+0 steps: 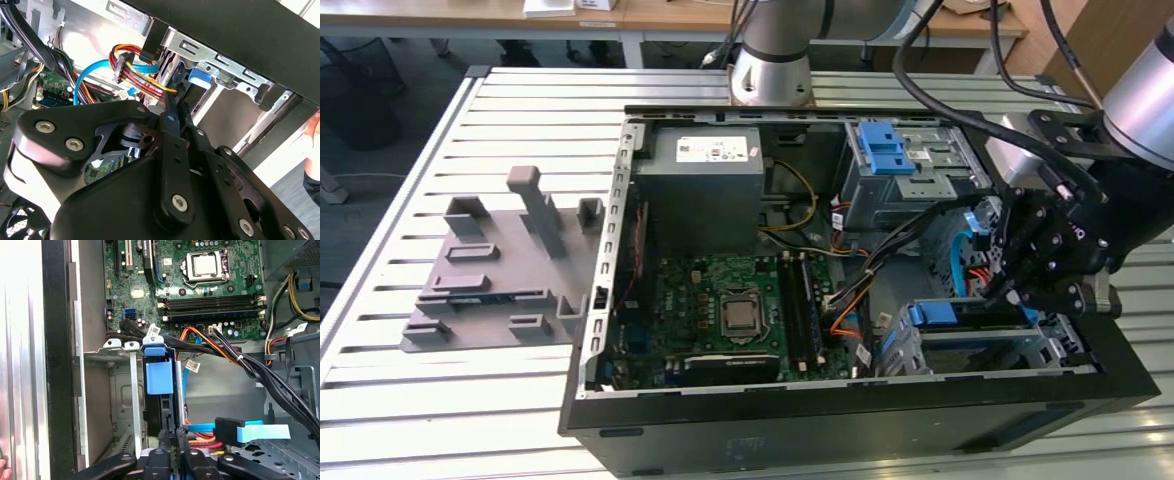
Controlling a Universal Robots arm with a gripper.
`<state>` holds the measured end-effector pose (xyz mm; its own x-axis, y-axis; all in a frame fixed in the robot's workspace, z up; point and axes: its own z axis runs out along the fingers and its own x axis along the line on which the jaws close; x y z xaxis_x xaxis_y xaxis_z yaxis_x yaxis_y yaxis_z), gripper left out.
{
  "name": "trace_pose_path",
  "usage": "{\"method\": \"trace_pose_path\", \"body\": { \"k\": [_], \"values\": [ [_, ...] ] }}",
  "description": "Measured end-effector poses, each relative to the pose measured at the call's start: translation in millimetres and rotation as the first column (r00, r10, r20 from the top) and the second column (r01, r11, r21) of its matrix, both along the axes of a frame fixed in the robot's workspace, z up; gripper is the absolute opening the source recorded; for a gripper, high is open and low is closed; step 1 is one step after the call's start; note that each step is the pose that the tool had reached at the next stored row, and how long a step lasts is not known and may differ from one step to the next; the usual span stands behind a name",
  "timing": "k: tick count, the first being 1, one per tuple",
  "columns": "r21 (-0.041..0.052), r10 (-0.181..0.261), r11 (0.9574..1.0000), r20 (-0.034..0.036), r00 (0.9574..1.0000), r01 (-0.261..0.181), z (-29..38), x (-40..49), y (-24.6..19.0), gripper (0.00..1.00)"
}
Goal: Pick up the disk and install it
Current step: 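Insert the first disk wire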
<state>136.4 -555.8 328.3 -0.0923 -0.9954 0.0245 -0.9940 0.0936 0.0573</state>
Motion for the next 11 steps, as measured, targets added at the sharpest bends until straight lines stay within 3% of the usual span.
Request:
{"method": "trace_pose_path", "body": {
  "k": [2,11],
  "values": [
    [-0.0001,0.0,1.0,0.0,1.0,0.0,0.0,0.0,0.0,0.24],
    [-0.0001,0.0,1.0,-0.0015,1.0,0.0,7.0,0.0,0.0,0.24]
  ]
}}
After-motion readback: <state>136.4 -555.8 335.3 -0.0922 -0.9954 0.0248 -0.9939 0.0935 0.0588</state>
